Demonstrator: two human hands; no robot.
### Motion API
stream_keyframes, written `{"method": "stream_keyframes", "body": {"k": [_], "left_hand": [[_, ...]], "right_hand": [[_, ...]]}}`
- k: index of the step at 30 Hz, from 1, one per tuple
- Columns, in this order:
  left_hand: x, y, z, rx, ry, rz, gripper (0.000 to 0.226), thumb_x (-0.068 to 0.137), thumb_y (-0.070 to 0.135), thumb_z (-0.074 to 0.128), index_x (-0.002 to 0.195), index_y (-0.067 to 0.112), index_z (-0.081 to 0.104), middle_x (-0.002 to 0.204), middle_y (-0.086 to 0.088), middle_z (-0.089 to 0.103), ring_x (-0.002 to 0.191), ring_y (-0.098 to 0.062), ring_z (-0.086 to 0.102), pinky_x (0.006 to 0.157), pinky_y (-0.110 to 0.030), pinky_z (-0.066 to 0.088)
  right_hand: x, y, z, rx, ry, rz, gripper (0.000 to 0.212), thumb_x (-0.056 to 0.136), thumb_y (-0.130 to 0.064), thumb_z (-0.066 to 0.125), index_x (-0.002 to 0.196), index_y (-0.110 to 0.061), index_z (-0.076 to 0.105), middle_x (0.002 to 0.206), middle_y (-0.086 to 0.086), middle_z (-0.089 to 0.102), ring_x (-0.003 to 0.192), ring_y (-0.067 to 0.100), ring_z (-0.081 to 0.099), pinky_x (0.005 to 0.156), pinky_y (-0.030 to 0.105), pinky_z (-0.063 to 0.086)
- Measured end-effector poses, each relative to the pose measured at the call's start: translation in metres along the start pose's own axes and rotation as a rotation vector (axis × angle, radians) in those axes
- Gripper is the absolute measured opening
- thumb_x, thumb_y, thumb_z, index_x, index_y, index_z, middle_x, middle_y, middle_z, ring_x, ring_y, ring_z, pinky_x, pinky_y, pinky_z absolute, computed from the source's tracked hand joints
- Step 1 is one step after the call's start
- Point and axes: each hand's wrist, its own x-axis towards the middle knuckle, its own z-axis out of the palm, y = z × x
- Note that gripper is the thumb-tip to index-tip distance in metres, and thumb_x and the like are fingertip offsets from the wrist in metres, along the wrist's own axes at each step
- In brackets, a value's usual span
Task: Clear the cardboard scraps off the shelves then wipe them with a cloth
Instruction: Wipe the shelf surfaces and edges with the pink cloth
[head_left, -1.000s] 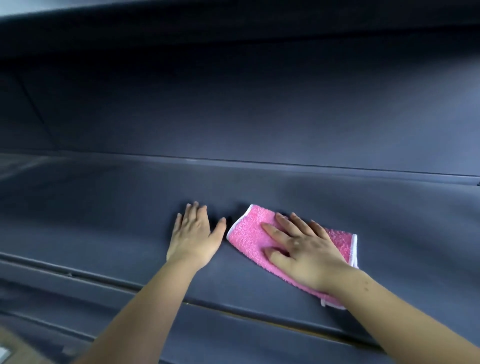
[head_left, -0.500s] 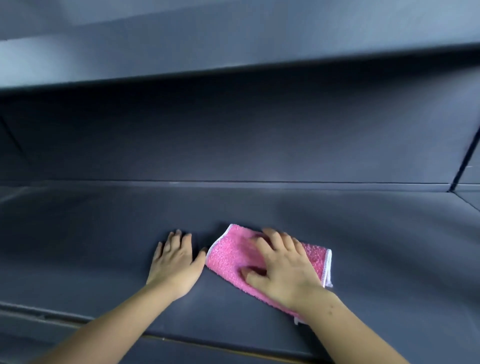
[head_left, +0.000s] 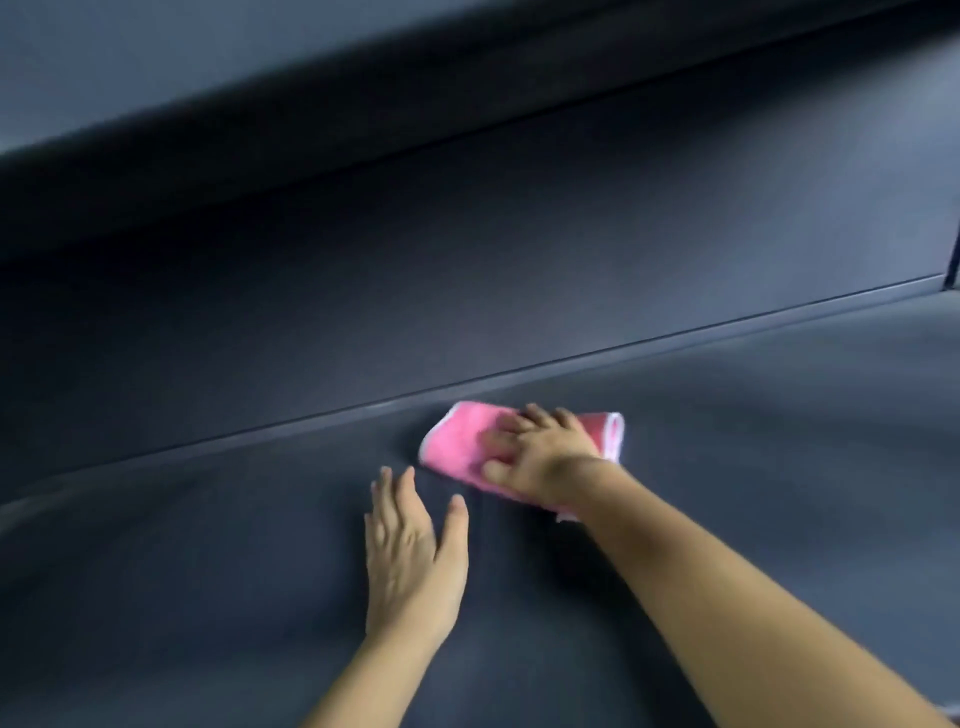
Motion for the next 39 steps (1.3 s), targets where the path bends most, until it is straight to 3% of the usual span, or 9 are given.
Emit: {"method": "stream_keyframes", "body": {"k": [2, 6, 8, 19, 26, 30, 35, 39], "left_hand": [[0.001, -0.002, 0.003, 0.014, -0.018, 0.015, 0.063, 0.098, 0.038, 0.031, 0.15, 0.015, 0.004, 0.16, -0.001, -0.008, 0.147, -0.012, -0.008, 0.117, -0.026, -0.007], [-0.003, -0.001, 0.005, 0.074, -0.051, 0.006, 0.064, 0.098, 0.042, 0.026, 0.15, 0.015, 0.001, 0.16, -0.001, -0.009, 0.147, -0.013, -0.01, 0.117, -0.026, -0.009], [-0.001, -0.001, 0.006, 0.1, -0.061, 0.01, 0.065, 0.098, 0.044, 0.025, 0.15, 0.016, 0.0, 0.16, -0.002, -0.01, 0.147, -0.013, -0.011, 0.117, -0.026, -0.009], [0.0, 0.0, 0.004, 0.059, -0.084, -0.001, 0.065, 0.098, 0.042, 0.024, 0.15, 0.016, -0.004, 0.16, -0.001, -0.012, 0.147, -0.01, -0.012, 0.116, -0.027, -0.011], [0.022, -0.008, -0.004, -0.034, -0.027, -0.044, 0.057, 0.097, 0.037, 0.034, 0.148, 0.018, 0.018, 0.161, -0.001, 0.002, 0.148, -0.014, -0.003, 0.117, -0.031, -0.005], [0.049, -0.018, -0.014, -0.021, -0.102, -0.079, 0.054, 0.098, 0.038, 0.03, 0.148, 0.018, 0.022, 0.16, -0.001, 0.005, 0.148, -0.013, -0.001, 0.118, -0.033, -0.003], [0.047, -0.032, -0.002, 0.139, -0.193, -0.046, 0.054, 0.099, 0.04, 0.025, 0.149, 0.021, 0.018, 0.16, 0.002, 0.007, 0.148, -0.011, 0.001, 0.119, -0.032, 0.0], [0.041, -0.031, -0.005, -0.004, -0.134, -0.056, 0.052, 0.098, 0.036, 0.032, 0.147, 0.018, 0.026, 0.159, 0.003, 0.014, 0.147, -0.01, 0.007, 0.118, -0.028, 0.002]], "right_hand": [[0.005, -0.02, 0.007, -0.005, -0.054, -0.065, 0.058, 0.09, -0.059, 0.028, 0.144, -0.039, 0.022, 0.157, -0.01, 0.01, 0.145, 0.019, 0.005, 0.115, 0.042, 0.001], [0.013, 0.033, -0.009, 0.016, -0.023, 0.243, 0.056, 0.091, -0.057, 0.026, 0.144, -0.038, 0.022, 0.157, -0.009, 0.009, 0.145, 0.02, 0.005, 0.116, 0.044, 0.001], [0.016, 0.04, -0.01, -0.011, -0.036, 0.296, 0.055, 0.091, -0.055, 0.025, 0.144, -0.038, 0.021, 0.158, -0.008, 0.007, 0.146, 0.021, 0.002, 0.116, 0.045, 0.0], [-0.014, -0.039, 0.01, -0.056, -0.097, -0.112, 0.059, 0.093, -0.053, 0.024, 0.147, -0.035, 0.01, 0.159, -0.005, 0.001, 0.146, 0.021, -0.005, 0.116, 0.042, -0.005], [-0.058, -0.042, 0.001, -0.083, -0.186, -0.283, 0.06, 0.093, -0.053, 0.025, 0.147, -0.036, 0.007, 0.158, -0.005, -0.006, 0.145, 0.018, -0.012, 0.114, 0.038, -0.013], [-0.084, -0.039, -0.002, -0.037, -0.234, -0.425, 0.06, 0.092, -0.053, 0.033, 0.145, -0.043, 0.007, 0.157, -0.01, -0.01, 0.143, 0.013, -0.019, 0.109, 0.033, -0.021], [-0.095, -0.029, -0.005, -0.001, -0.279, -0.474, 0.059, 0.091, -0.056, 0.035, 0.143, -0.047, 0.008, 0.155, -0.016, -0.011, 0.142, 0.008, -0.019, 0.106, 0.026, -0.025], [-0.08, -0.002, -0.006, 0.008, -0.175, -0.331, 0.061, 0.089, -0.059, 0.038, 0.143, -0.047, 0.013, 0.157, -0.016, -0.003, 0.144, 0.007, -0.012, 0.106, 0.026, -0.019]]}}
